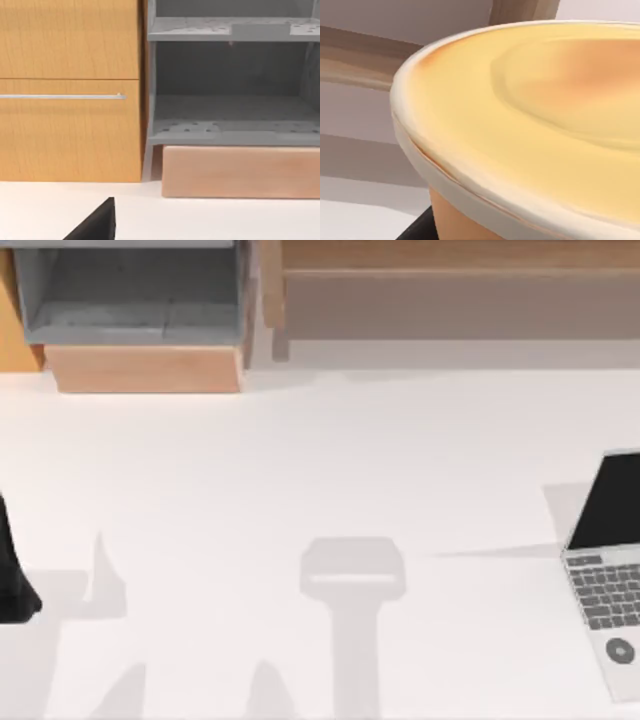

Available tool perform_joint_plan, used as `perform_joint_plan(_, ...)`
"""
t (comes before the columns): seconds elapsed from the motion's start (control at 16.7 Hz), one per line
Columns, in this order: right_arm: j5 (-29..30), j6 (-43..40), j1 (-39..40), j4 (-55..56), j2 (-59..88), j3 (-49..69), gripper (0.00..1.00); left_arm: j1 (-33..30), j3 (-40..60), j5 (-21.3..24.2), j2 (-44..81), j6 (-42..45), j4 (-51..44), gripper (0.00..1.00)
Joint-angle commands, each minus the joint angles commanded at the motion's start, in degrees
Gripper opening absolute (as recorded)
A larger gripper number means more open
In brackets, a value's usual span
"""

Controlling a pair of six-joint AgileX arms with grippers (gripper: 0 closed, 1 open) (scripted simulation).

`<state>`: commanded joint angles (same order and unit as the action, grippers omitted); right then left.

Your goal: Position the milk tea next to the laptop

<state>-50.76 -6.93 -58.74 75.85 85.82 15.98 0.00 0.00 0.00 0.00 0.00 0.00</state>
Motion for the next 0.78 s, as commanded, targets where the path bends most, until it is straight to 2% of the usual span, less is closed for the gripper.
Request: perform_joint_plan(0.78, -3.7, 0.0, 2.3, -7.9, -5.9, -12.4, 0.0, 0.0, 0.0, 0.0, 0.0, 0.0, 0.0, 1.0)
